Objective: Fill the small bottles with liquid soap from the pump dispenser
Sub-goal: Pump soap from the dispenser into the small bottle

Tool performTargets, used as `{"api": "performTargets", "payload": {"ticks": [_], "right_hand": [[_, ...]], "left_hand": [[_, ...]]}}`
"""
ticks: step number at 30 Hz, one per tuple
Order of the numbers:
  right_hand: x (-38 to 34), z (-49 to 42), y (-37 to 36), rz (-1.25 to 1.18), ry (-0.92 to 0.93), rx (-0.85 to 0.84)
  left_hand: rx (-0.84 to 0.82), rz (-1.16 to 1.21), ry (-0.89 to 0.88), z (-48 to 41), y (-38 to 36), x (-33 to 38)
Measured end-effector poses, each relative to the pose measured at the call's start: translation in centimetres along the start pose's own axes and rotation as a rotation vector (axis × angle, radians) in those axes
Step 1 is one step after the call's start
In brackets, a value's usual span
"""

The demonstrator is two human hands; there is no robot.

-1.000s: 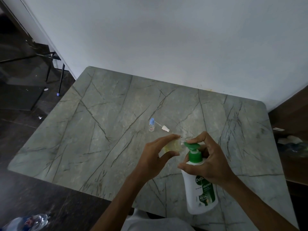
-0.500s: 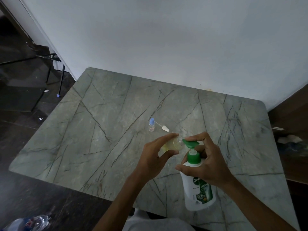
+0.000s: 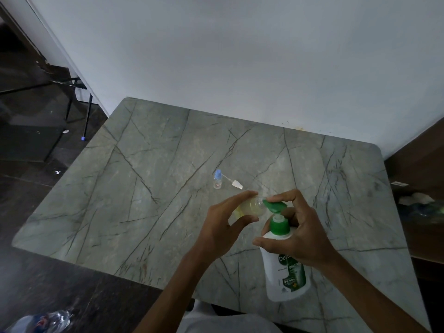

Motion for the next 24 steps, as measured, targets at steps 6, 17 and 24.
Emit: {"api": "performTargets", "payload": {"ticks": [6, 17, 24], "right_hand": [[0.27, 0.33, 0.16, -0.014, -0.023, 0.047], [0.14, 0.25, 0.36, 0.009, 0.009, 0.031], [0.08, 0.47, 0.06, 0.014, 0.018, 0.033]], "left_hand": [[-0.005, -0.019, -0.023, -0.16, -0.10, 0.12], [-0.004, -0.019, -0.014, 0.33, -0.45, -0.04], [-0.009, -0.012, -0.006, 0.15, -0.45, -0.17]]}}
Point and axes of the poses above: each hand's wrist, its own z-axis away from the middle knuckle, its own y-axis out of the back of the hand, x = y × z, the point moved 7 cm from there along -z, towards the middle knuckle, and after that the axes turned 4 degrees about x, right-handed, at the moved point
